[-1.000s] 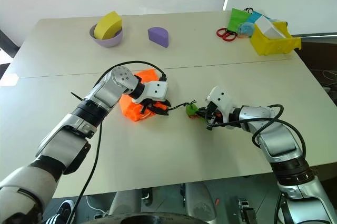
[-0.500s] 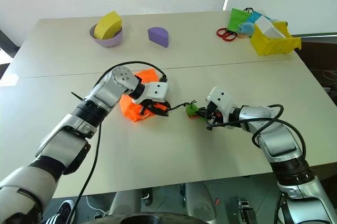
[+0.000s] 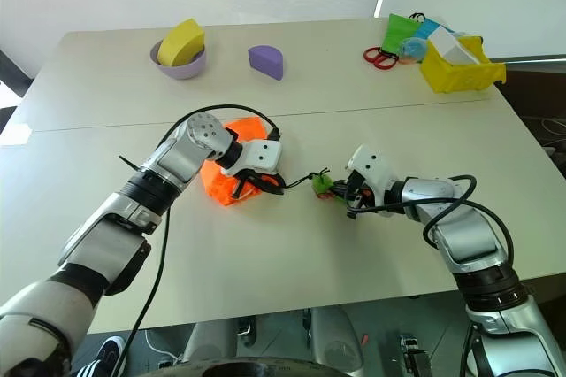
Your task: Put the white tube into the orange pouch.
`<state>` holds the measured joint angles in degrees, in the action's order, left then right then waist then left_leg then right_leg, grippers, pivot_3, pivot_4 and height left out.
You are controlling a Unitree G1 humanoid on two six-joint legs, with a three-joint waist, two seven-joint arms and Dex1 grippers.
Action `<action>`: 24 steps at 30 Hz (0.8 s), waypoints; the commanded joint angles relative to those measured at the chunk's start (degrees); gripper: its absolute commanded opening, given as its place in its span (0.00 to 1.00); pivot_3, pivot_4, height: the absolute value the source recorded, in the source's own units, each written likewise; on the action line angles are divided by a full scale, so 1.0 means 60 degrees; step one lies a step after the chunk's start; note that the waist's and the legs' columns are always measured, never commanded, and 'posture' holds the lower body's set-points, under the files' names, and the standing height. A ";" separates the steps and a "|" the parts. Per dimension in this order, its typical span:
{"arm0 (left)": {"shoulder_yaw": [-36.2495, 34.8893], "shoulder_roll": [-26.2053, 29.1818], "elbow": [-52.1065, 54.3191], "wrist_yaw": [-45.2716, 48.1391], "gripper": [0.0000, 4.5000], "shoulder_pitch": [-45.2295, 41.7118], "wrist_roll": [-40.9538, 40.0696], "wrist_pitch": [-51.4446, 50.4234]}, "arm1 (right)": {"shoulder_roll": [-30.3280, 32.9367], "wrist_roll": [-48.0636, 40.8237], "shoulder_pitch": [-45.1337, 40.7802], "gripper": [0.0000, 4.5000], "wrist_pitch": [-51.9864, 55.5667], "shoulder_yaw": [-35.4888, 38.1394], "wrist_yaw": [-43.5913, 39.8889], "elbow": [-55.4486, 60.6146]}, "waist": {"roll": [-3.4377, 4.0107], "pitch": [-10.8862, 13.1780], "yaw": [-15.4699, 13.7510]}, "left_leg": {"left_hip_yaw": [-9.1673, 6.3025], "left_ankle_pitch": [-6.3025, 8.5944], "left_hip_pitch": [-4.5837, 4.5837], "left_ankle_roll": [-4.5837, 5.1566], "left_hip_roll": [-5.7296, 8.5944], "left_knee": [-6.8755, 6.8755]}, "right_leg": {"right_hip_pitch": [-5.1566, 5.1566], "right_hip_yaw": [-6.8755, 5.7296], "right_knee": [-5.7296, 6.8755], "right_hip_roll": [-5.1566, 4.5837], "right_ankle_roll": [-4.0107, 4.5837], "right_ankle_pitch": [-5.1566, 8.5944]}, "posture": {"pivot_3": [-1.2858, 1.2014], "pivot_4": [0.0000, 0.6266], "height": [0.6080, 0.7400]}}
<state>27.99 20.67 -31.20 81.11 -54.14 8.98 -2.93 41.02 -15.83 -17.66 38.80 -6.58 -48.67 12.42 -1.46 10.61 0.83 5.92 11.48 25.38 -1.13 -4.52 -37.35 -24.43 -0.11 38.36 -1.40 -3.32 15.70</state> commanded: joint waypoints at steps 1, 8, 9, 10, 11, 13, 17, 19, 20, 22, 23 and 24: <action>-0.0007 0.0192 0.0468 0.0192 0.09 0.0100 -0.0070 0.0046 | -0.0094 0.0063 -0.0233 0.00 -0.0164 0.0137 0.0142 -0.0090 | 0.0000 0.0000 0.0013 | 0.0000 0.0000 0.0000 0.0000 0.0000 0.0000 | 0.0000 0.0000 0.0000 0.0000 0.0000 0.0000 | 0.52 0.24 0.96; -0.0119 0.0887 0.1424 0.0616 0.09 0.0397 -0.0242 -0.0030 | 0.0284 0.0426 -0.0338 0.00 -0.0708 0.0502 0.0356 -0.0867 | 0.0000 0.0000 -0.0010 | 0.0002 0.0000 0.0001 0.0000 0.0001 0.0004 | -0.0001 0.0001 0.0000 -0.0002 -0.0001 0.0000 | 0.52 0.24 0.96; -0.0112 0.1013 0.1596 0.0680 0.09 0.0467 -0.0262 -0.0049 | 0.0325 0.0536 -0.0360 0.00 -0.0836 0.0495 0.0406 -0.0979 | 0.0000 0.0000 -0.0012 | 0.0003 0.0000 0.0002 0.0000 0.0001 0.0003 | -0.0001 0.0000 0.0000 -0.0002 0.0000 0.0000 | 0.52 0.24 0.96; -0.0103 0.1206 0.1834 0.0760 0.09 0.0588 -0.0275 0.0005 | 0.0365 0.0656 -0.0411 0.00 -0.0961 0.0508 0.0490 -0.1151 | 0.0000 0.0000 -0.0014 | 0.0004 0.0000 0.0001 0.0000 0.0001 0.0002 | -0.0001 0.0001 0.0000 -0.0003 0.0000 0.0000 | 0.52 0.24 0.96; -0.0110 0.1428 0.2121 0.0889 0.09 0.0743 -0.0328 -0.0028 | 0.0399 0.0748 -0.0463 0.00 -0.1069 0.0535 0.0548 -0.1307 | 0.0000 0.0000 -0.0012 | 0.0004 0.0000 0.0002 0.0000 0.0001 0.0001 | -0.0001 0.0001 0.0000 -0.0003 0.0001 0.0000 | 0.52 0.24 0.96; -0.0129 0.1788 0.2553 0.1041 0.09 0.0979 -0.0393 -0.0036 | 0.0463 0.0971 -0.0571 0.00 -0.1308 0.0532 0.0657 -0.1583 | 0.0000 0.0000 -0.0011 | 0.0005 0.0000 0.0001 0.0000 0.0001 0.0001 | -0.0001 0.0002 0.0000 -0.0004 0.0001 0.0000 | 0.52 0.24 0.96; -0.0277 0.2527 0.3319 0.1351 0.09 0.1437 -0.0724 -0.0151 | 0.0426 0.1219 -0.0849 0.00 -0.1588 0.0570 0.0906 -0.2059 | 0.0002 -0.0001 -0.0006 | 0.0005 0.0000 -0.0001 0.0000 0.0000 0.0003 | -0.0001 0.0003 0.0001 -0.0003 0.0002 0.0001 | 0.52 0.24 0.96; -0.0357 0.2891 0.3543 0.1427 0.09 0.1592 -0.0830 -0.0126 | 0.0478 0.1390 -0.0931 0.00 -0.1758 0.0516 0.0980 -0.2272 | 0.0002 -0.0001 -0.0005 | 0.0006 0.0000 -0.0001 0.0000 0.0000 0.0003 | -0.0001 0.0003 0.0001 -0.0003 0.0002 0.0001 | 0.52 0.24 0.96; -0.0379 0.3013 0.3620 0.1438 0.09 0.1639 -0.0869 -0.0119 | 0.0500 0.1456 -0.0953 0.00 -0.1841 0.0496 0.0991 -0.2356 | 0.0002 -0.0001 -0.0006 | 0.0007 0.0000 -0.0001 0.0000 0.0000 0.0003 | -0.0001 0.0003 0.0001 -0.0003 0.0002 0.0001 | 0.52 0.24 0.96; -0.0468 0.3328 0.3854 0.1531 0.09 0.1763 -0.1026 -0.0166 | 0.0503 0.1604 -0.1054 0.00 -0.1927 0.0513 0.1105 -0.2602 | 0.0003 0.0000 -0.0008 | 0.0008 0.0000 -0.0001 0.0000 0.0000 0.0002 | -0.0001 0.0004 0.0000 -0.0003 0.0002 0.0001 | 0.52 0.24 0.96; -0.0544 0.3474 0.3978 0.1590 0.09 0.1834 -0.1149 -0.0237 | 0.0519 0.1682 -0.1099 0.00 -0.2004 0.0504 0.1135 -0.2716 | 0.0003 0.0000 -0.0010 | 0.0008 0.0000 -0.0001 0.0000 0.0000 0.0002 | -0.0001 0.0003 0.0000 -0.0004 0.0002 0.0001 | 0.52 0.24 0.96; -0.0620 0.3653 0.4121 0.1660 0.09 0.1938 -0.1254 -0.0294 | 0.0516 0.1751 -0.1147 0.00 -0.2063 0.0504 0.1186 -0.2836 | 0.0003 0.0000 -0.0011 | 0.0008 0.0000 0.0001 0.0000 0.0000 0.0002 | -0.0002 0.0003 0.0000 -0.0004 0.0002 0.0001 | 0.52 0.24 0.96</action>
<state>25.76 39.79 -8.15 88.25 -43.51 2.40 -3.72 41.97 -8.74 -23.43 26.70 -6.30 -45.26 -1.93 -1.44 10.61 0.76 5.98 11.48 25.38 -1.13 -4.52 -37.34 -24.44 -0.09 38.36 -1.43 -3.31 15.70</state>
